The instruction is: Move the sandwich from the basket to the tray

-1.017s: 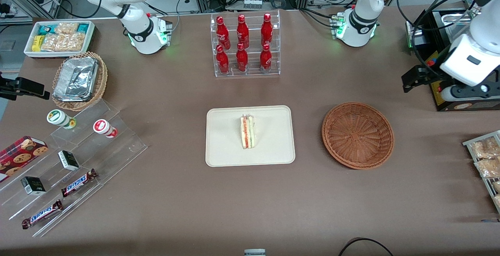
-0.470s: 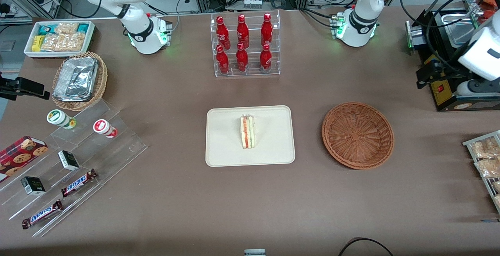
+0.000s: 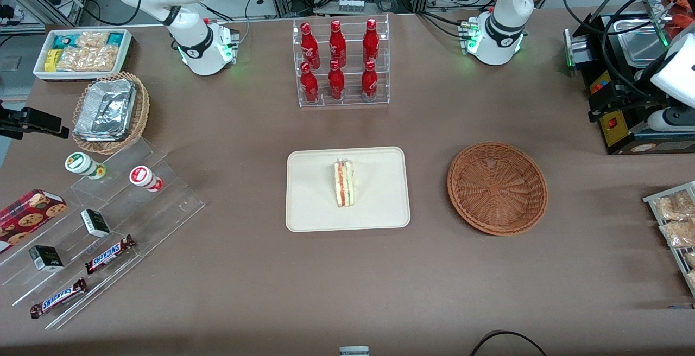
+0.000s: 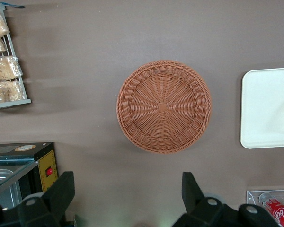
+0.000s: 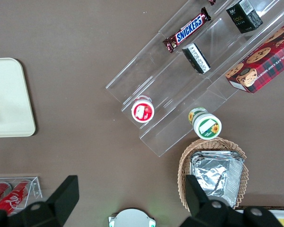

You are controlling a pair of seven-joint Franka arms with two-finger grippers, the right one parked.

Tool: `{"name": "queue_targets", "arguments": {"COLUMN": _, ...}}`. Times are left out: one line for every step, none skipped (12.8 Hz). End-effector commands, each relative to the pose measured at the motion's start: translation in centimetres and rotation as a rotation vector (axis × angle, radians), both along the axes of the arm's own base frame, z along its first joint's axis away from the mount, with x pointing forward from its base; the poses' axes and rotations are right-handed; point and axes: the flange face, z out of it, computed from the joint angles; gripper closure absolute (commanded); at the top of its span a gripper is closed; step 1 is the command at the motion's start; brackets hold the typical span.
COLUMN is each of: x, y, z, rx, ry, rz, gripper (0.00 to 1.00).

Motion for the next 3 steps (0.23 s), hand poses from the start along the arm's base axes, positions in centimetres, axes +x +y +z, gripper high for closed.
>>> {"name": "queue_targets", "arguments": {"x": -1.59, "y": 0.61, "z": 1.09, "rx": -0.006, "ry": 0.001, "rz": 0.000, "gripper": 0.00}}
{"name": "queue_targets", "arguments": {"x": -1.79, "y": 0.71, "z": 1.22, "rx": -0.006, "ry": 0.002, "rz": 0.000, "gripper": 0.00}}
{"name": "queue_targets", "arguments": {"x": -1.83, "y": 0.87, "z": 1.18, "rx": -0.006, "ry": 0.007, "rz": 0.003, "gripper": 0.00}}
